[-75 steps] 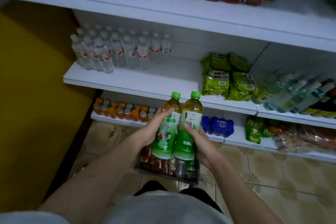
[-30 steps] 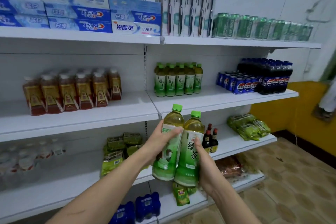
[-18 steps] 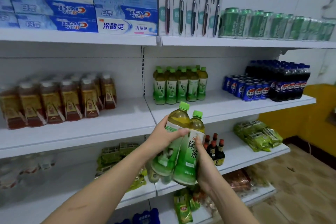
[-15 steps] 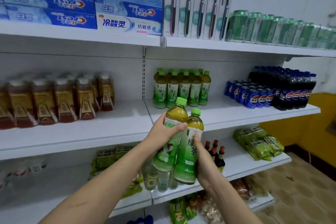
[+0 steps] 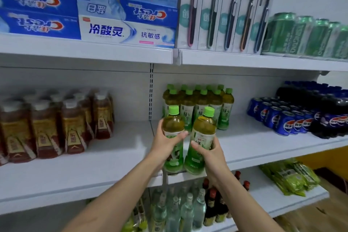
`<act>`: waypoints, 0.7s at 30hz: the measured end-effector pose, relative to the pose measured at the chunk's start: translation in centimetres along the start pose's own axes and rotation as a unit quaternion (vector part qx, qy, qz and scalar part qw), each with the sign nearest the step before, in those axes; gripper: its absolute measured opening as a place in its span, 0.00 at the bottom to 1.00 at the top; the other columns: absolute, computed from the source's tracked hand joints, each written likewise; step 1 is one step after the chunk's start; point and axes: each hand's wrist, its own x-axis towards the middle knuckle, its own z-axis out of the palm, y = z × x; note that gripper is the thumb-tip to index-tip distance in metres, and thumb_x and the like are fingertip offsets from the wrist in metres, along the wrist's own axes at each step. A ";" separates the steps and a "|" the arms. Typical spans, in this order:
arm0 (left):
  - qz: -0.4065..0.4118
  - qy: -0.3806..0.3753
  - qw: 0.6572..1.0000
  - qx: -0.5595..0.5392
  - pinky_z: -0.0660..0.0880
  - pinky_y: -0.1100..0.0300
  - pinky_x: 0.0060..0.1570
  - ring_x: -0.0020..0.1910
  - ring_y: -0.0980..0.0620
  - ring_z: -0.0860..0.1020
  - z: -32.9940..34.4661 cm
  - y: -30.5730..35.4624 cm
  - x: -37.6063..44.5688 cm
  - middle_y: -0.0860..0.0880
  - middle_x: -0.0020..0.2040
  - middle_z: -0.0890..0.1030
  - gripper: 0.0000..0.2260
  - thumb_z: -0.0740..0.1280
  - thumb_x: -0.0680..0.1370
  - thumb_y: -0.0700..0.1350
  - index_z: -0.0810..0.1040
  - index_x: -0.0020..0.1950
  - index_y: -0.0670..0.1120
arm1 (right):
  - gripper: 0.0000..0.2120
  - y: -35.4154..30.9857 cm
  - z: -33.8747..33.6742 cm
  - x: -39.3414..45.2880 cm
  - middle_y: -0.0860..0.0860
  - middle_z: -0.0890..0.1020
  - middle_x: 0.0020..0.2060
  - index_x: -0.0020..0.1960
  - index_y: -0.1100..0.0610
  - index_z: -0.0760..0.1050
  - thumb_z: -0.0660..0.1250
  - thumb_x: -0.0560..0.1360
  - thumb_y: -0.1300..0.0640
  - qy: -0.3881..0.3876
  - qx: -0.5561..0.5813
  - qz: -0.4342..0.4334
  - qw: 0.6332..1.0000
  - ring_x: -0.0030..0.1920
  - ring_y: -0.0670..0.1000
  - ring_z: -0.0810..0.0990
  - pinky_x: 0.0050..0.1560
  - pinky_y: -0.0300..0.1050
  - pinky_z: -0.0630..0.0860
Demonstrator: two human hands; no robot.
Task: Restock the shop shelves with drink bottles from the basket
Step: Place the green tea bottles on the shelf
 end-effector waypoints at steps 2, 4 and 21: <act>-0.010 0.000 1.000 -0.009 0.73 0.43 0.66 0.61 0.53 0.79 0.5 -0.8 1.2 0.55 0.59 0.82 0.38 0.80 0.62 0.57 0.69 0.69 0.55 | 0.24 0.7 -0.4 2.0 0.51 0.85 0.53 0.62 0.51 0.75 0.78 0.69 0.61 -0.003 -0.001 0.001 1.000 0.56 0.54 0.83 0.58 0.55 0.79; -0.019 -0.003 1.000 -0.007 0.73 0.42 0.67 0.61 0.53 0.79 1.0 -1.4 2.5 0.54 0.59 0.82 0.35 0.80 0.65 0.55 0.69 0.68 0.55 | 0.23 1.3 -0.8 3.7 0.50 0.85 0.53 0.62 0.51 0.76 0.77 0.70 0.61 -0.014 -0.011 -0.001 1.000 0.56 0.53 0.83 0.56 0.51 0.80; 0.067 0.141 0.985 0.074 0.75 0.40 0.64 0.67 0.46 0.76 2.4 -6.6 12.9 0.45 0.69 0.74 0.45 0.84 0.61 0.58 0.66 0.73 0.57 | 0.26 5.3 -1.5 14.1 0.46 0.79 0.59 0.66 0.49 0.68 0.75 0.73 0.61 -0.050 -0.159 -0.071 0.983 0.58 0.45 0.79 0.62 0.48 0.77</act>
